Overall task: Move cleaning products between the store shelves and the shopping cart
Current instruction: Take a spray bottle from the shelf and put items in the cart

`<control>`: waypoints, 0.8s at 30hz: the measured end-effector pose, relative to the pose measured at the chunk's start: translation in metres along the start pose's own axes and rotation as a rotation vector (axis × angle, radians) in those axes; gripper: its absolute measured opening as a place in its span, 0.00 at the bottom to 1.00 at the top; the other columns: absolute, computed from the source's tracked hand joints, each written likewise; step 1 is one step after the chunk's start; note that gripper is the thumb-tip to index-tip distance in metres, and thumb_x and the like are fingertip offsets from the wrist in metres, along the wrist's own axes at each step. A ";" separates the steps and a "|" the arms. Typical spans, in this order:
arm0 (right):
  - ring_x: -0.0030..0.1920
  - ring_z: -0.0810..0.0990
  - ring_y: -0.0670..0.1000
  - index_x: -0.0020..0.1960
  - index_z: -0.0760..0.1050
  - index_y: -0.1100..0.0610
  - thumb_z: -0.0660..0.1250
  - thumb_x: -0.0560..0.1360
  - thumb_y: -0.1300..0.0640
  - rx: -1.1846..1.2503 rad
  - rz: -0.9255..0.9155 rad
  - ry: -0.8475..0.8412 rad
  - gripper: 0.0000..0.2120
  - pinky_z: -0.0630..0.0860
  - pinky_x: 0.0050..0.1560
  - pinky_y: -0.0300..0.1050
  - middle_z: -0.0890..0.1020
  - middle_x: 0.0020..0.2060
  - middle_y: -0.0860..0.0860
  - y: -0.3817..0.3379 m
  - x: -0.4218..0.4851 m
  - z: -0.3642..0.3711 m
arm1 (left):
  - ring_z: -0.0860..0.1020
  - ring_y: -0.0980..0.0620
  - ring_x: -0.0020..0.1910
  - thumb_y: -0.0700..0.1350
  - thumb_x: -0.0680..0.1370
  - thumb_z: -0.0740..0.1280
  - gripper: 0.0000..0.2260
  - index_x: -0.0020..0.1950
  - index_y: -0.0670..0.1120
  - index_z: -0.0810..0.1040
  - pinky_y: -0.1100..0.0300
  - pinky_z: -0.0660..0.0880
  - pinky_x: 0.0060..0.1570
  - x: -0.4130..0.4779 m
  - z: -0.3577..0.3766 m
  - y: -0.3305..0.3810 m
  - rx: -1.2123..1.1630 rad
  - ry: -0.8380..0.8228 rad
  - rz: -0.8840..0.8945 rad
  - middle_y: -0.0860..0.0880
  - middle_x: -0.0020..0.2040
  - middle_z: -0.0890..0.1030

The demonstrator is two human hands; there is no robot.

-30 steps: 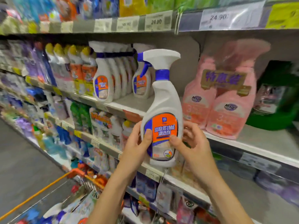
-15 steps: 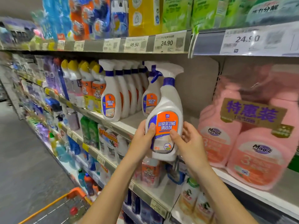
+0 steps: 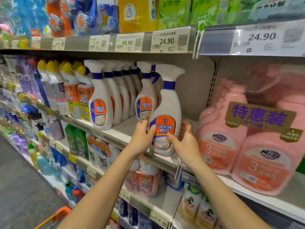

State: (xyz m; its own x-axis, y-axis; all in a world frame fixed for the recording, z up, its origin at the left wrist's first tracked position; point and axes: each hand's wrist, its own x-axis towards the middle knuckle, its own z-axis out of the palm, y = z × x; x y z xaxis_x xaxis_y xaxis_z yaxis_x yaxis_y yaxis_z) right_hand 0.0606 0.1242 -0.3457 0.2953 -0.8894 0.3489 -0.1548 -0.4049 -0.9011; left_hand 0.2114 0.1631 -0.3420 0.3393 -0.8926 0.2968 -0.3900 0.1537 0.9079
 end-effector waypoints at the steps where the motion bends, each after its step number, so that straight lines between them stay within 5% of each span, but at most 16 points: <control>1: 0.50 0.80 0.48 0.63 0.65 0.55 0.71 0.75 0.60 -0.056 -0.024 -0.001 0.22 0.71 0.40 0.28 0.79 0.51 0.49 0.000 0.002 0.001 | 0.77 0.51 0.59 0.49 0.80 0.64 0.17 0.68 0.47 0.69 0.51 0.77 0.59 -0.001 0.001 0.001 0.021 -0.008 0.006 0.44 0.63 0.74; 4: 0.50 0.78 0.50 0.64 0.65 0.59 0.71 0.75 0.58 -0.197 -0.067 -0.037 0.22 0.68 0.40 0.28 0.79 0.53 0.51 -0.006 0.008 0.008 | 0.72 0.54 0.60 0.55 0.76 0.69 0.32 0.74 0.50 0.57 0.67 0.74 0.55 -0.003 0.000 0.004 0.124 0.009 0.007 0.48 0.64 0.65; 8: 0.45 0.78 0.50 0.62 0.64 0.54 0.63 0.78 0.60 -0.251 0.063 -0.137 0.14 0.72 0.39 0.39 0.78 0.53 0.51 -0.016 0.025 0.020 | 0.65 0.46 0.66 0.69 0.62 0.72 0.48 0.72 0.46 0.57 0.50 0.73 0.63 0.003 0.002 0.010 0.325 0.179 -0.055 0.49 0.65 0.59; 11: 0.38 0.74 0.47 0.61 0.65 0.53 0.59 0.81 0.56 -0.308 0.073 -0.150 0.10 0.67 0.32 0.36 0.78 0.50 0.51 -0.018 0.039 0.033 | 0.59 0.44 0.67 0.68 0.64 0.72 0.45 0.68 0.41 0.62 0.47 0.69 0.64 0.017 0.000 0.017 0.495 0.276 -0.110 0.48 0.66 0.58; 15: 0.50 0.77 0.54 0.66 0.65 0.56 0.62 0.78 0.61 -0.325 0.050 -0.115 0.17 0.67 0.42 0.37 0.77 0.53 0.54 -0.020 0.051 0.050 | 0.59 0.39 0.69 0.61 0.70 0.72 0.42 0.72 0.37 0.59 0.46 0.66 0.67 0.033 -0.007 0.011 0.522 0.264 -0.120 0.42 0.69 0.58; 18: 0.52 0.77 0.54 0.64 0.65 0.55 0.61 0.81 0.56 -0.274 0.088 -0.090 0.13 0.69 0.42 0.33 0.75 0.51 0.50 -0.020 0.065 0.063 | 0.61 0.39 0.69 0.56 0.74 0.71 0.39 0.75 0.38 0.56 0.48 0.66 0.68 0.036 -0.009 -0.002 0.417 0.278 -0.086 0.41 0.69 0.58; 21: 0.54 0.77 0.54 0.67 0.63 0.53 0.64 0.80 0.51 -0.284 0.056 -0.097 0.18 0.73 0.52 0.46 0.76 0.59 0.54 -0.016 0.078 0.073 | 0.66 0.43 0.66 0.54 0.76 0.69 0.35 0.76 0.41 0.56 0.53 0.68 0.66 0.036 -0.012 -0.015 0.318 0.264 -0.098 0.42 0.67 0.61; 24: 0.58 0.78 0.55 0.69 0.62 0.53 0.68 0.78 0.52 -0.257 0.022 -0.118 0.23 0.72 0.51 0.44 0.76 0.62 0.55 -0.011 0.085 0.080 | 0.70 0.45 0.63 0.54 0.78 0.66 0.31 0.75 0.44 0.58 0.60 0.68 0.60 0.036 -0.014 -0.022 0.274 0.228 -0.156 0.42 0.68 0.62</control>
State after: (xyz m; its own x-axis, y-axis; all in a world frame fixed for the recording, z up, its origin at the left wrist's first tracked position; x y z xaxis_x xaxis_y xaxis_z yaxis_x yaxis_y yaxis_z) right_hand 0.1627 0.0694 -0.3267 0.3941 -0.8741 0.2839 -0.3921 -0.4393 -0.8083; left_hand 0.2443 0.1337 -0.3470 0.5820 -0.7746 0.2473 -0.5225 -0.1232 0.8437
